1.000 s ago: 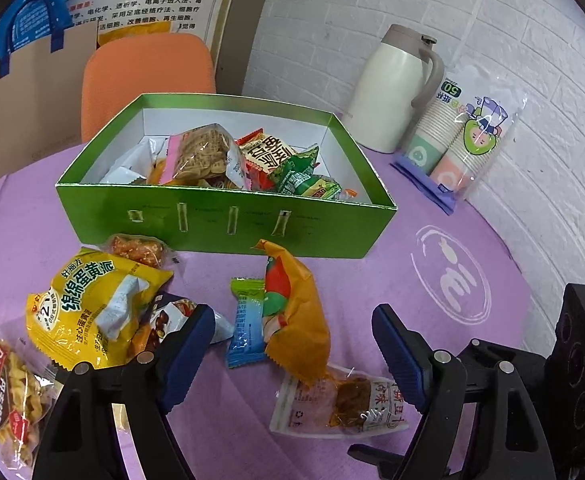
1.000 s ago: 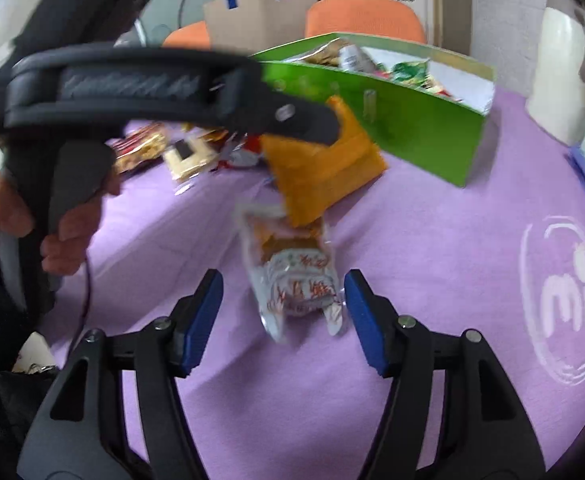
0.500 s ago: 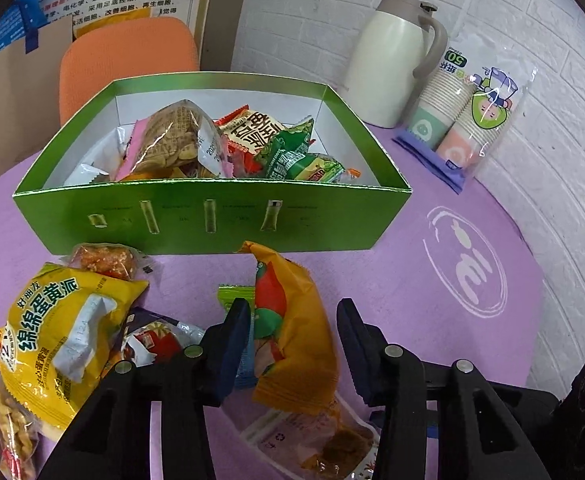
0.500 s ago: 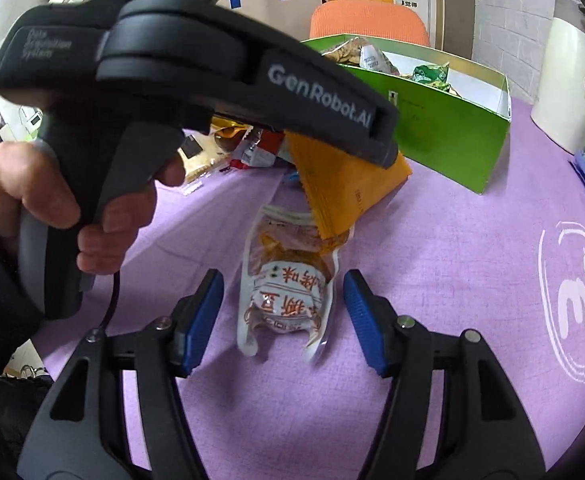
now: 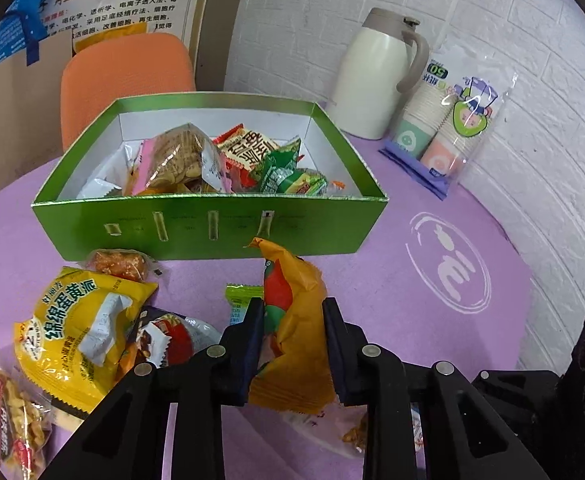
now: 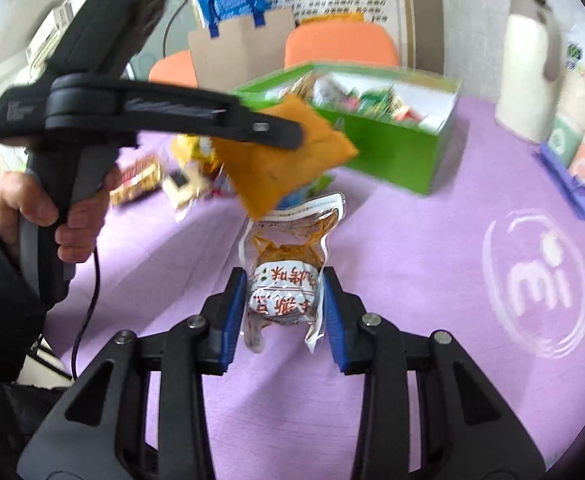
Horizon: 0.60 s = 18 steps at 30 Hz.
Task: Organize snacks
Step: 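Carry both held bags over the green box and open both tools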
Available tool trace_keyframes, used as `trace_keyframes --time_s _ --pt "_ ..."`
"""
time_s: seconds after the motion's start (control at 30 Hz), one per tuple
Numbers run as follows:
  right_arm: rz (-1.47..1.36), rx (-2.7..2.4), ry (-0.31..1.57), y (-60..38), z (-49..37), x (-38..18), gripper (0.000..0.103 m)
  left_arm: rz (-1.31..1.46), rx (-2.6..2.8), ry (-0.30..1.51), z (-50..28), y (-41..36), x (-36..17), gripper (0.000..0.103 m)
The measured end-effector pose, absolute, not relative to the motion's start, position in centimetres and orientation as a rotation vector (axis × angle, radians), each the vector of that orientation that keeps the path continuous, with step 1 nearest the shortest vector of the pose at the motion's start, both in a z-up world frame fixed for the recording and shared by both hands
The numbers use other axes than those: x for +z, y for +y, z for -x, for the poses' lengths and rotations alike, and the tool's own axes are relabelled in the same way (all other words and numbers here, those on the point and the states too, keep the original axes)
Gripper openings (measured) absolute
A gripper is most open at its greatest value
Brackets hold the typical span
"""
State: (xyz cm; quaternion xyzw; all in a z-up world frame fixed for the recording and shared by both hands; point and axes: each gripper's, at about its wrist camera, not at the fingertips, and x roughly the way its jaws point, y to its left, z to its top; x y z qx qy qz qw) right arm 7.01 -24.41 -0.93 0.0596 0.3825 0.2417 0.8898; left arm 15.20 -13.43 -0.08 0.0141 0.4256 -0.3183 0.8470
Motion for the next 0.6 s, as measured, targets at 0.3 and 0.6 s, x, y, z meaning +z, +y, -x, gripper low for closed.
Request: trace_keyframes --time_s 0.3,0.6 --pt "-0.168 0.391 0.628 -27.0 -10.4 3.2 0.039 0.041 -0.617 0.752 -16.3 -10.6 6.4 0.029" --pt "-0.255 0.308 0.624 -27.5 -18.1 2.7 0.039 0.136 -0.490 0.736 -22.0 -8.9 8.2 0.029"
